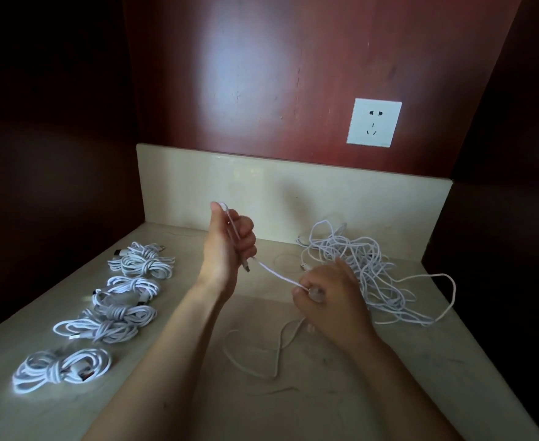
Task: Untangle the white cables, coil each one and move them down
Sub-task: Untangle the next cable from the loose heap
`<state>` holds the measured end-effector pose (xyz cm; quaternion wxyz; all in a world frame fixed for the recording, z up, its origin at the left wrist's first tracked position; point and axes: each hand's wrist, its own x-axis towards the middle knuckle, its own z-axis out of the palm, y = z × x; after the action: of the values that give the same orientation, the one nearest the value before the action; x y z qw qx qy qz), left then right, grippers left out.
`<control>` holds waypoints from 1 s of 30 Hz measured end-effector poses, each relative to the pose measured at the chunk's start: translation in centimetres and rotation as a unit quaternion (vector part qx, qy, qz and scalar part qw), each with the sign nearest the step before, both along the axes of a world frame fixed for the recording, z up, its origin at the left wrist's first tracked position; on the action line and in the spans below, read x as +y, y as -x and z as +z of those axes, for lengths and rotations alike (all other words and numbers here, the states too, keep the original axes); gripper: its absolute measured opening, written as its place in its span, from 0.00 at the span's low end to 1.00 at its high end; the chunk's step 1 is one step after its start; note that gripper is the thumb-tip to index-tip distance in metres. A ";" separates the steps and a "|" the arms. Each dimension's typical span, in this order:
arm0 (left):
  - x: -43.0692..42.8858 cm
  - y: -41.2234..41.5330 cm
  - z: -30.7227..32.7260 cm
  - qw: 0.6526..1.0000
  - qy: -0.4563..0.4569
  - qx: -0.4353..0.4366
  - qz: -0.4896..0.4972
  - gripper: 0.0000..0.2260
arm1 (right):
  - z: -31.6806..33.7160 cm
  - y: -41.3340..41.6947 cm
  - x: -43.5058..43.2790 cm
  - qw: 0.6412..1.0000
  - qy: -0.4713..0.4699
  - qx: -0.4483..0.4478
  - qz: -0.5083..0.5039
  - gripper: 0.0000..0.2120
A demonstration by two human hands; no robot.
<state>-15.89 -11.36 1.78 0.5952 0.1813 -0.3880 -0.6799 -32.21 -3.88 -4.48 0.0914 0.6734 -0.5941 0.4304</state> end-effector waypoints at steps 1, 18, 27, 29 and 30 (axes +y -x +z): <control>-0.1 0.3 -0.2 0.998 -0.001 -0.051 0.030 0.18 | 0.1 0.0 0.1 1.000 0.015 -0.004 0.013 0.09; 2.1 1.7 -2.3 0.867 0.127 -0.443 -0.191 0.29 | 2.3 -0.8 2.0 0.960 -0.035 -0.231 0.152 0.09; 2.5 1.5 -2.3 0.817 0.172 -0.472 -0.283 0.21 | 1.4 -0.5 1.3 0.948 -0.019 -0.275 0.157 0.02; 2.6 1.3 -2.3 0.813 0.197 -0.464 -0.291 0.19 | 1.3 -0.2 1.1 0.942 -0.014 -0.298 0.156 0.02; 2.7 1.2 -2.3 0.811 0.208 -0.468 -0.283 0.19 | 1.3 0.0 1.1 0.941 -0.014 -0.302 0.152 0.02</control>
<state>-17.09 -8.70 -0.50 0.1463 0.2318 -0.7859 -0.5543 -32.22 -2.82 -3.20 -0.1681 0.5955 -0.4902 0.6138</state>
